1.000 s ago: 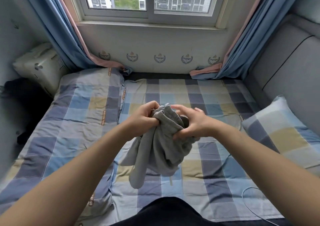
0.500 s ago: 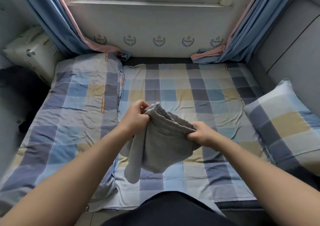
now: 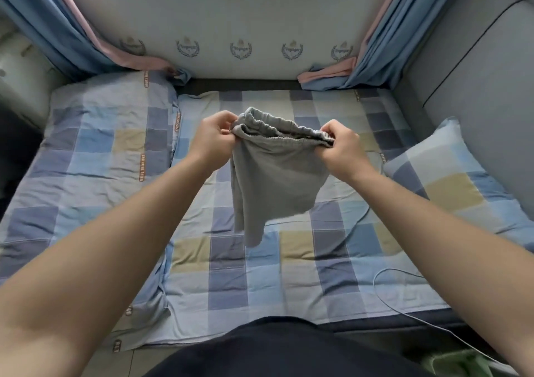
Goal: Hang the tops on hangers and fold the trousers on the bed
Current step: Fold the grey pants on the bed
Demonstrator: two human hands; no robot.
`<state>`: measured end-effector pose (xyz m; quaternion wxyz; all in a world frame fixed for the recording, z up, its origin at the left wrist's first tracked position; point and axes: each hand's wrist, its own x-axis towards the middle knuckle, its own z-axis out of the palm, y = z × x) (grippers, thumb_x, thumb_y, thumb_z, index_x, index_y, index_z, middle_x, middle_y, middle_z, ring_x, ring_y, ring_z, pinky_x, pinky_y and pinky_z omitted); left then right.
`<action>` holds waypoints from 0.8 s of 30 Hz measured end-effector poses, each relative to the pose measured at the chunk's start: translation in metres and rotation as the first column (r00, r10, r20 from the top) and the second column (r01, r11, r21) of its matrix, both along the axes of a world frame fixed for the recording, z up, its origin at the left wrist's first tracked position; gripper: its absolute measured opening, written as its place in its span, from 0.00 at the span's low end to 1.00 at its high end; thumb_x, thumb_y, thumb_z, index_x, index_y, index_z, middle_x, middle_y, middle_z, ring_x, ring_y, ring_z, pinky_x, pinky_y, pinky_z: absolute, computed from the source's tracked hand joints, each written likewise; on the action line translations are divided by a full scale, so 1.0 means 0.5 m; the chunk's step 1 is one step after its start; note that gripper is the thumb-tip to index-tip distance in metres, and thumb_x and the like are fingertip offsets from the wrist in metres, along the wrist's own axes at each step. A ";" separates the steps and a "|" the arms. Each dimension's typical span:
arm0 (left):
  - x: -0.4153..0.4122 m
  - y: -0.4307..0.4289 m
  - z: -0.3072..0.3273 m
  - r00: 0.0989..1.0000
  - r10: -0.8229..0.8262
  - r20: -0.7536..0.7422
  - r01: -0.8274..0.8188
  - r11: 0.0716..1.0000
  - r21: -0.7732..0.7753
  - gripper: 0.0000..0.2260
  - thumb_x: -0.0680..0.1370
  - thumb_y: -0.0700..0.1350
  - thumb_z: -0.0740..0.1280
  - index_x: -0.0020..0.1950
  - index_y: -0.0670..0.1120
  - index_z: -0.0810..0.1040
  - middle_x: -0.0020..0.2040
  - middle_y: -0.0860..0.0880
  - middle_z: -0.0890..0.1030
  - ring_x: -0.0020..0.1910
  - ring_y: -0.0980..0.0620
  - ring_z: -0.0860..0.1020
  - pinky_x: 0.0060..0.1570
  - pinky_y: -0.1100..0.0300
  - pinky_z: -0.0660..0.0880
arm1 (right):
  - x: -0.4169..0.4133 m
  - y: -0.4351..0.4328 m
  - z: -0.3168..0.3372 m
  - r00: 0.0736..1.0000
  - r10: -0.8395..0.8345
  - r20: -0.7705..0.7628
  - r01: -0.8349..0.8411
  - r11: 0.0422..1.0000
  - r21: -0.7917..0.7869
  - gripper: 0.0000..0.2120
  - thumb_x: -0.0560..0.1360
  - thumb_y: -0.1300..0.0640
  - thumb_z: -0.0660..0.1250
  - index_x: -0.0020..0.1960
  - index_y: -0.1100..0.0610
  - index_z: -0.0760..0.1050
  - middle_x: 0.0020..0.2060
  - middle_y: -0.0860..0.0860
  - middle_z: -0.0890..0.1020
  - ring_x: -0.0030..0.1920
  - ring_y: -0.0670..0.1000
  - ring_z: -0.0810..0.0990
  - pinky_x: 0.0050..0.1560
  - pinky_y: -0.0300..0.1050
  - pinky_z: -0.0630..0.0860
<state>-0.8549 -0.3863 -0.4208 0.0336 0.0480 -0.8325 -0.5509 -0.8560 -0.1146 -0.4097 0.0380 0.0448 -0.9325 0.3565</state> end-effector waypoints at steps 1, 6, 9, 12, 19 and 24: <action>-0.003 0.009 0.005 1.000 -0.006 -0.016 0.006 1.000 0.014 0.12 0.76 0.33 0.67 0.43 0.51 0.81 0.39 0.48 0.81 0.35 0.55 0.76 0.41 0.54 0.74 | 0.003 0.010 0.008 1.000 0.008 -0.022 -0.008 1.000 -0.002 0.05 0.72 0.61 0.68 0.47 0.56 0.74 0.36 0.51 0.80 0.40 0.56 0.76 0.39 0.49 0.71; 0.006 0.042 -0.015 1.000 -0.030 -0.006 0.030 0.999 0.028 0.12 0.76 0.34 0.70 0.42 0.53 0.82 0.40 0.44 0.83 0.40 0.49 0.78 0.44 0.46 0.78 | 0.035 0.049 -0.003 0.998 0.047 -0.050 -0.045 0.999 0.025 0.04 0.74 0.61 0.68 0.47 0.57 0.73 0.36 0.51 0.78 0.38 0.56 0.75 0.37 0.51 0.72; 0.042 0.058 -0.074 0.997 -0.041 0.071 0.042 0.999 -0.017 0.17 0.76 0.34 0.69 0.39 0.57 0.81 0.36 0.53 0.81 0.38 0.52 0.76 0.44 0.54 0.74 | 0.071 0.066 -0.066 0.998 0.063 0.016 -0.064 0.996 0.061 0.05 0.74 0.63 0.68 0.47 0.56 0.73 0.39 0.52 0.79 0.41 0.58 0.76 0.40 0.55 0.75; 0.110 0.069 -0.183 0.981 -0.038 0.189 0.059 0.993 -0.104 0.11 0.76 0.36 0.70 0.42 0.53 0.81 0.40 0.56 0.82 0.44 0.50 0.80 0.50 0.57 0.75 | 0.131 0.071 -0.176 0.983 0.046 0.180 -0.066 0.992 0.108 0.07 0.72 0.63 0.69 0.48 0.55 0.74 0.44 0.55 0.80 0.46 0.61 0.78 0.44 0.56 0.75; 0.370 0.096 -0.535 0.812 0.006 0.584 0.130 0.973 -0.191 0.06 0.76 0.35 0.68 0.47 0.45 0.80 0.48 0.43 0.84 0.52 0.41 0.80 0.54 0.48 0.76 | 0.369 0.071 -0.516 0.807 -0.020 0.590 -0.070 0.989 0.129 0.08 0.71 0.63 0.68 0.50 0.55 0.75 0.48 0.55 0.81 0.51 0.60 0.78 0.42 0.49 0.68; 0.568 0.103 -0.683 0.599 -0.023 0.801 0.216 0.967 -0.134 0.10 0.77 0.36 0.67 0.42 0.51 0.76 0.45 0.45 0.84 0.48 0.47 0.81 0.43 0.58 0.72 | 0.533 0.069 -0.664 0.602 -0.036 0.797 -0.138 0.979 0.148 0.10 0.73 0.61 0.68 0.54 0.55 0.77 0.51 0.59 0.82 0.53 0.62 0.79 0.46 0.51 0.72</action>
